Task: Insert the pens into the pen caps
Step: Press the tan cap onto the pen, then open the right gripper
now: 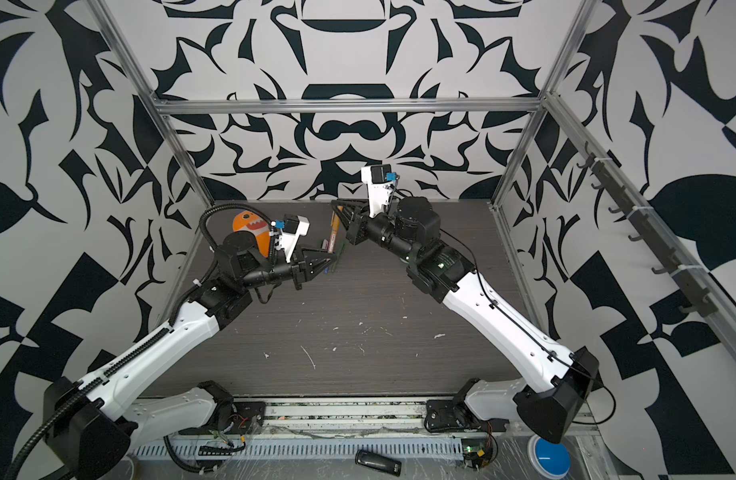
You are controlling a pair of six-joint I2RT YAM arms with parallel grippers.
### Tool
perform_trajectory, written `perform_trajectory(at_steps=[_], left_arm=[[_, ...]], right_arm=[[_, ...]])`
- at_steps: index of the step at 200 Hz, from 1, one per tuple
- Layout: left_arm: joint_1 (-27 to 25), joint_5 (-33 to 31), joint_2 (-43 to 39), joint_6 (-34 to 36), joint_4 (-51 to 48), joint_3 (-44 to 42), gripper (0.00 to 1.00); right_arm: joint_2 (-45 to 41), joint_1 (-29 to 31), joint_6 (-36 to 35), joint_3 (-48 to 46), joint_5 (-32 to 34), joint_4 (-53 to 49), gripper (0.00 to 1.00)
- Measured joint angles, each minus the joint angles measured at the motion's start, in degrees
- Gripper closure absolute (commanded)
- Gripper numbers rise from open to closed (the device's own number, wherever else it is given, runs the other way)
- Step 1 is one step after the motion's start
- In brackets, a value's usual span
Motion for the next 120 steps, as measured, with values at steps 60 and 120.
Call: perform_trajectory(at_steps=[60,120], left_arm=[[-0.2,1.7,5.1,0.5,-3.2,6.0,1.0],[-0.4,1.8,8.8,1.6,-7.5,10.2,1.0]], right_arm=[[-1.4,-1.2,0.0,-6.1,2.7,8.6,1.0],[-1.1,-2.5,0.7,-11.0,4.3,15.3,1.0]])
